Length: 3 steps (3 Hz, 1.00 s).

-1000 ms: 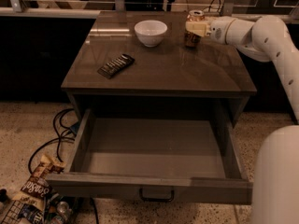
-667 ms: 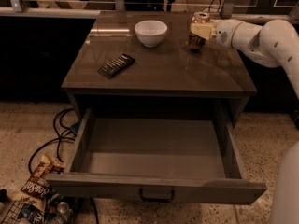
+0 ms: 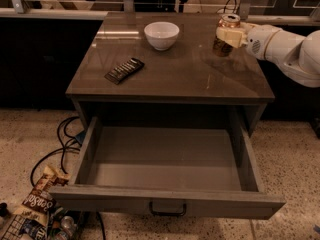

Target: Place orange can into top drawer

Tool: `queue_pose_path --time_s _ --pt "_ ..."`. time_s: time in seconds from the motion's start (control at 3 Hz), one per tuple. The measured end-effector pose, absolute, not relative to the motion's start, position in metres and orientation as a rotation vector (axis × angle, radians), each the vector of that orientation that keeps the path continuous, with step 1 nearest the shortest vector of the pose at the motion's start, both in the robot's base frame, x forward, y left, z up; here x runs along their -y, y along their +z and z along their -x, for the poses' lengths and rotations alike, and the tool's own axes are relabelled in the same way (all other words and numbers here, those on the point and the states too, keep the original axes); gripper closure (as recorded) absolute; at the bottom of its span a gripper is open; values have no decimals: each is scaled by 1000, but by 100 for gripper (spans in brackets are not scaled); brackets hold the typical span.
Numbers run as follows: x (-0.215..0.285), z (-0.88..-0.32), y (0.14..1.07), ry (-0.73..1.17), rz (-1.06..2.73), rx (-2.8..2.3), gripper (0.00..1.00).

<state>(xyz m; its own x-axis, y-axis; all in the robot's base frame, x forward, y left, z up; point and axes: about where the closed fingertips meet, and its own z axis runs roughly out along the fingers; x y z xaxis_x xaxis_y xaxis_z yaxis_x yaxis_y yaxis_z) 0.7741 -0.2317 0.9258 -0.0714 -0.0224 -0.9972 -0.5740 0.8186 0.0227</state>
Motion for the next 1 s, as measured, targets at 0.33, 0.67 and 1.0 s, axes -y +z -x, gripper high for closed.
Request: queue_pose_path --time_s 0.33,0.67,1.0 --pt "243 -741 938 473 471 -1577 100" --pt "252 -678 947 484 473 -1595 100" --pt "250 -641 945 502 496 -1615 100"
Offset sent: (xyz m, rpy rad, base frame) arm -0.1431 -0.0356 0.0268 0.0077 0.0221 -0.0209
